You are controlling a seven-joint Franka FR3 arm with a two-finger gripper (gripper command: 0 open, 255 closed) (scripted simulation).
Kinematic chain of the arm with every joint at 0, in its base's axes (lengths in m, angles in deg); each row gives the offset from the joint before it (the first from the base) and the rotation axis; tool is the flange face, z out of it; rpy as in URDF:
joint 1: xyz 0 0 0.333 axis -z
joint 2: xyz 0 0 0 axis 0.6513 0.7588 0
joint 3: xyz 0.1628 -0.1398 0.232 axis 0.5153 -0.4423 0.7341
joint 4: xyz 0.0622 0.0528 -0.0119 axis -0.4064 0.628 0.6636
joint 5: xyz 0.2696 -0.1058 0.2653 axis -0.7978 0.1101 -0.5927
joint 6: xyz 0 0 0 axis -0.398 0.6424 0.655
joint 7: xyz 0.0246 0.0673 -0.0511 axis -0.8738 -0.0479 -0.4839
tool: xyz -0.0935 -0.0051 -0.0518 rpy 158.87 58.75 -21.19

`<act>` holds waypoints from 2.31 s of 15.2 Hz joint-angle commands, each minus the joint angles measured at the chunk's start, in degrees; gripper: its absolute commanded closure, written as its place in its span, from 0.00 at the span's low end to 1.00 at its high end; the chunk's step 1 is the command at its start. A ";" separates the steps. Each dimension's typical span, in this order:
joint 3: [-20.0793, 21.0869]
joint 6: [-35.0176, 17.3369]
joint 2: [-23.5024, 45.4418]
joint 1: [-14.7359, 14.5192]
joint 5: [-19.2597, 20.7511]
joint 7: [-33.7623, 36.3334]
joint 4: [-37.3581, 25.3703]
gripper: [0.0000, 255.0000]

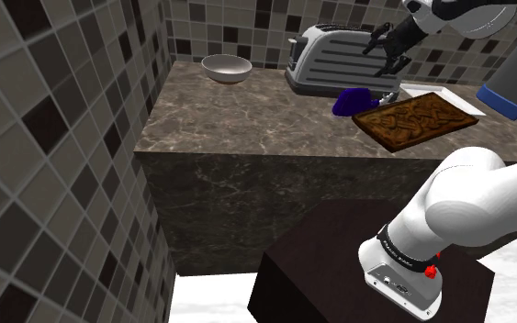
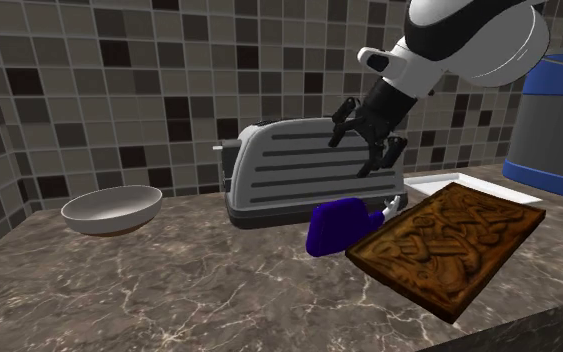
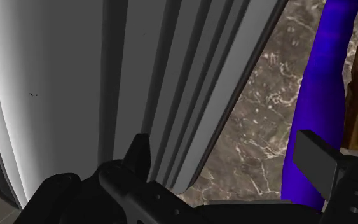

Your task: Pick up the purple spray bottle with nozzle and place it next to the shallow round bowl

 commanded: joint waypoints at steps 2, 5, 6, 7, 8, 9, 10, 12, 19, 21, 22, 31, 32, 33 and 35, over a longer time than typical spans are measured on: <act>0.02 0.00 0.02 0.03 -0.03 -0.02 0.00 0.00; 0.86 11.63 3.64 0.14 -0.56 2.01 -2.90 0.00; 1.07 15.44 4.90 0.13 -0.80 2.56 -3.85 0.00; 1.30 19.22 6.21 0.17 -1.12 3.02 -4.78 0.00; 1.53 21.66 7.13 0.31 -1.41 3.23 -5.38 0.00; 1.48 20.85 7.34 0.37 -1.49 3.14 -4.72 0.00; 1.35 20.04 7.52 0.35 -1.52 3.08 -4.07 0.00; 1.03 18.42 7.90 0.20 -1.55 2.99 -2.81 0.00; 0.38 15.48 8.73 -0.16 -1.68 2.78 -0.65 0.00; 0.38 15.48 8.73 -0.16 -1.68 2.78 -0.66 0.00; 0.38 15.48 8.73 -0.16 -1.68 2.78 -0.66 0.00; 0.38 15.50 8.72 -0.16 -1.67 2.78 -0.66 1.00; 0.38 15.50 8.72 -0.16 -1.67 2.78 -0.66 1.00; 0.38 15.49 8.73 -0.16 -1.67 2.78 -0.66 1.00; 0.96 17.06 8.31 -0.09 -1.72 3.17 -1.84 1.00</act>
